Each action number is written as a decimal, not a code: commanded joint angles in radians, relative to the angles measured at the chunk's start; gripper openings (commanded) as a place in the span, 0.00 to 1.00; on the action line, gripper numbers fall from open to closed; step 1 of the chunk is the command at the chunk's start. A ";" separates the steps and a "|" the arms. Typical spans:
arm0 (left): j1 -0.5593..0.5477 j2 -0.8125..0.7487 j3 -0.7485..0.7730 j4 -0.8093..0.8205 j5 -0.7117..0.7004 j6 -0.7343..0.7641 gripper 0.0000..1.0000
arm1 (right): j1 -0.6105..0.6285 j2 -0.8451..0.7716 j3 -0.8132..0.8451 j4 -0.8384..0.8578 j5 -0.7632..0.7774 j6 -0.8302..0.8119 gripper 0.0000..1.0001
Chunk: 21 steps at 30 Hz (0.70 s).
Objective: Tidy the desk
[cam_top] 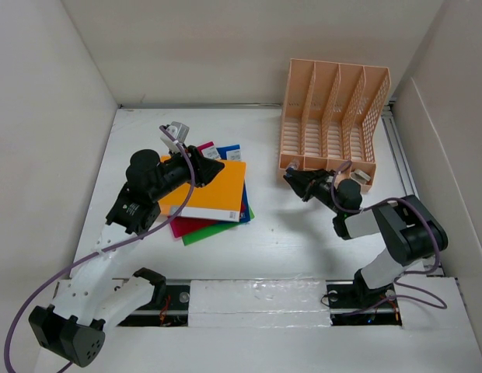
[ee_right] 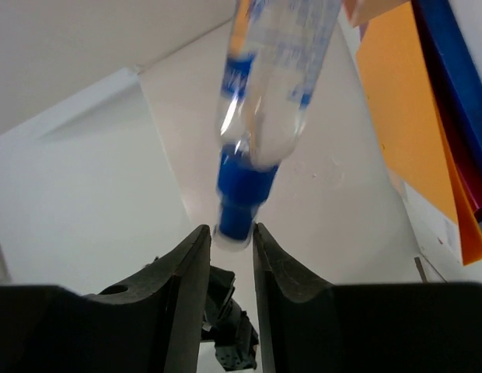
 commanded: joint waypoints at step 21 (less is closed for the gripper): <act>-0.002 -0.012 0.011 0.027 -0.014 0.007 0.24 | -0.008 -0.159 0.168 -0.160 -0.010 -0.091 0.39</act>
